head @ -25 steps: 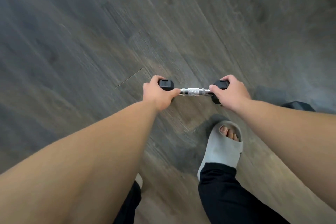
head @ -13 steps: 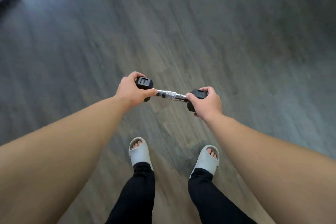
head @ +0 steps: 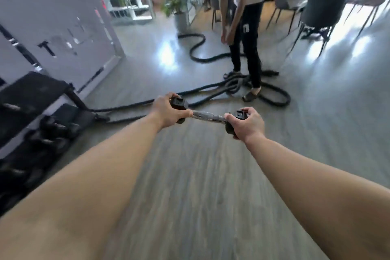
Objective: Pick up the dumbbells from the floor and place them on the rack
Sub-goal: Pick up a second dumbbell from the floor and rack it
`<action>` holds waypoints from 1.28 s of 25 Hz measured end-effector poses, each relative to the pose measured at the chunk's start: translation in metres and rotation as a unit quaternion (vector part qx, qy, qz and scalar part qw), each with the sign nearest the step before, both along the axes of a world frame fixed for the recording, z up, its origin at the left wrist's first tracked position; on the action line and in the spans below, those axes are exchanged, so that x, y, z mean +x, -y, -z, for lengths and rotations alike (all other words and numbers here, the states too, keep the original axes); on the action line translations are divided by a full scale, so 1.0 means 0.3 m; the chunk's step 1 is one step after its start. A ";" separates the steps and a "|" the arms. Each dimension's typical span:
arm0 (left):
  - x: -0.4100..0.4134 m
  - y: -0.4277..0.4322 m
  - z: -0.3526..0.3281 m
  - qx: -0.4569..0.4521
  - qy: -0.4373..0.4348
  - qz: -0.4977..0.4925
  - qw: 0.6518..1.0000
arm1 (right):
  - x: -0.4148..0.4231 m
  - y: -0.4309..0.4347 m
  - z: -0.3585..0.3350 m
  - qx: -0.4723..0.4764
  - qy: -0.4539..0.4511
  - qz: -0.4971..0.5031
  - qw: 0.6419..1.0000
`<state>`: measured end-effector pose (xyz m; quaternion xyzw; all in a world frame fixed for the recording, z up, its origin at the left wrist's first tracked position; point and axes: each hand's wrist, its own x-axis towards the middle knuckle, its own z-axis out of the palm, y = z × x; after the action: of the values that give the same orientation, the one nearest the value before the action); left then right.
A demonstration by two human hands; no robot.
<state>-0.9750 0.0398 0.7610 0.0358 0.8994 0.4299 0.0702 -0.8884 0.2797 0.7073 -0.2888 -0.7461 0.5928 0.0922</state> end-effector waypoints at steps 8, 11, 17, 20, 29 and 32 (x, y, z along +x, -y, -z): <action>0.027 0.904 -0.535 -0.007 -0.132 -0.161 0.978 | -0.262 0.876 -0.432 -0.082 -0.116 -0.142 0.980; 0.089 1.172 -0.527 -0.028 -0.146 -0.217 0.965 | -0.305 1.162 -0.415 -0.085 -0.110 -0.190 0.972; 0.299 1.663 -0.363 -0.010 -0.142 -0.370 0.918 | -0.345 1.674 -0.363 -0.041 -0.092 -0.339 0.935; 0.435 1.878 -0.278 0.005 -0.124 -0.444 0.888 | -0.337 1.939 -0.327 -0.014 -0.087 -0.425 0.901; 0.612 2.537 -0.254 -0.061 -0.130 -0.600 0.787 | -0.370 2.819 -0.263 -0.042 -0.073 -0.575 0.814; 0.672 2.750 -0.265 -0.076 -0.126 -0.660 0.737 | -0.374 3.141 -0.274 -0.064 -0.056 -0.632 0.770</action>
<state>-0.7735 -0.7853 0.8405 -0.5184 0.7280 0.2902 -0.3422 -1.0007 -0.6626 0.7894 0.2764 -0.7141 0.5789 -0.2802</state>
